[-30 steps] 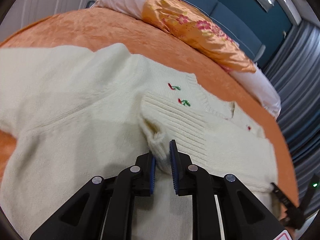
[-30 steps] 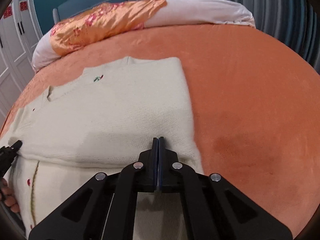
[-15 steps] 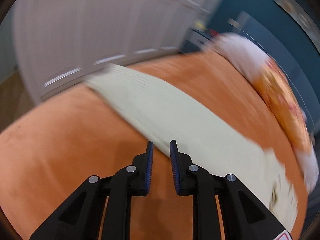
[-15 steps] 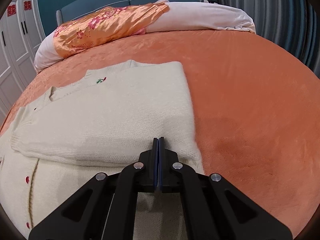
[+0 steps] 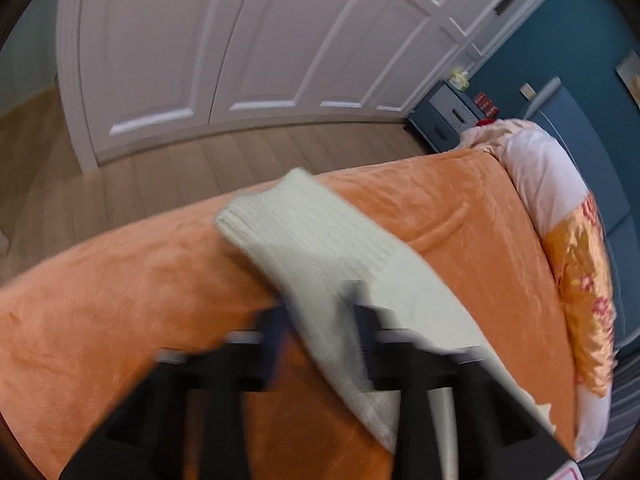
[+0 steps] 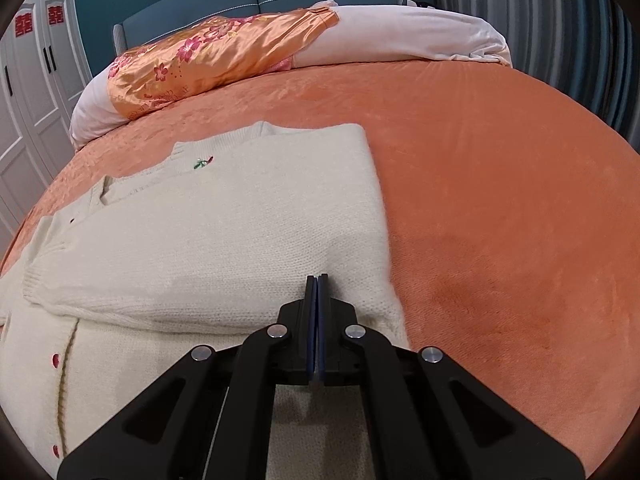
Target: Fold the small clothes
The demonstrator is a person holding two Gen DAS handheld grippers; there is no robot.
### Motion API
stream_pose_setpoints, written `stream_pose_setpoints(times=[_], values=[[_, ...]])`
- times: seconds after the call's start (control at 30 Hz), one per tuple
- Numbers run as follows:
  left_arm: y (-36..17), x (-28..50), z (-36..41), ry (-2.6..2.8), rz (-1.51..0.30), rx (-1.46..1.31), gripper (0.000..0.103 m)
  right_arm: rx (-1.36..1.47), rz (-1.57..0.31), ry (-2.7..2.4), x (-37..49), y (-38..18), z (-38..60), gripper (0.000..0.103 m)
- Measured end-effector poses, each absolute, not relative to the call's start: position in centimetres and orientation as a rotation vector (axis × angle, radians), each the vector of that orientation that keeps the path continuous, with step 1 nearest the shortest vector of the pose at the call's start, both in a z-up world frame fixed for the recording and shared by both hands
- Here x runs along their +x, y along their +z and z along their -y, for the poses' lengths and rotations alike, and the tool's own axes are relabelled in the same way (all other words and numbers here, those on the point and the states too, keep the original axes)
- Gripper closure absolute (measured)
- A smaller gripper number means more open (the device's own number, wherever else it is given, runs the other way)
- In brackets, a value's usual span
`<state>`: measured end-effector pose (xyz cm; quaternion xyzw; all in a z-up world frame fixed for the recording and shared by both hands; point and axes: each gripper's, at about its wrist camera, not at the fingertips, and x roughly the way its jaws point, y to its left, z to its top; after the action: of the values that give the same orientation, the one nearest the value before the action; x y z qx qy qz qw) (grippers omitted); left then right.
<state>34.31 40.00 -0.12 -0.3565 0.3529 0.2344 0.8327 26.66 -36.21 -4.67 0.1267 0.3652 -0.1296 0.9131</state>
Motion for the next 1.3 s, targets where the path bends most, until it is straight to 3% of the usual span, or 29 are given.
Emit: stream_pose_setpoints(times=[0.23,0.4,0.57,0.73,0.8,0.97,1.0,1.1,1.13,1.3], values=[[10.0,36.0,-27.9,0.273,-0.619,-0.429,0.097,0.298,-0.734,-0.248,26.4,-4.8,36.6,0.103],[15.7,36.4,-11.0,-0.082,-0.553,-0.299,0.097,0.317,-0.727,-0.237,26.3,-4.8,36.8,0.103],[12.2,36.1,6.3,-0.354,-0.673,-0.248,0.096,0.345,-0.72,-0.222,26.1,-4.8,37.1,0.103],[4.0,34.1,15.9,-0.388,-0.844,-0.142,0.083,0.395,-0.708,-0.196,25.9,-4.9,37.7,0.103],[1.8,33.0,16.1,-0.397,-0.89,-0.146,0.063,0.415,-0.704,-0.184,25.8,-5.0,37.9,0.103],[2.2,30.9,9.4,-0.32,-0.844,-0.219,0.036,0.453,-0.695,-0.149,25.5,-4.6,38.3,0.102],[2.6,31.2,7.3,-0.277,-0.837,-0.225,0.036,0.451,-0.701,-0.14,25.5,-4.3,38.2,0.096],[2.3,32.2,1.8,-0.177,-0.866,-0.289,0.036,0.446,-0.703,-0.074,25.2,-2.5,37.2,0.058],[1.9,32.8,-0.9,-0.131,-0.89,-0.348,0.036,0.452,-0.695,-0.057,25.0,-1.9,36.7,0.052],[0.3,33.8,-8.7,-0.002,-0.923,-0.58,0.036,0.452,-0.762,0.055,27.0,-1.2,32.7,0.051]])
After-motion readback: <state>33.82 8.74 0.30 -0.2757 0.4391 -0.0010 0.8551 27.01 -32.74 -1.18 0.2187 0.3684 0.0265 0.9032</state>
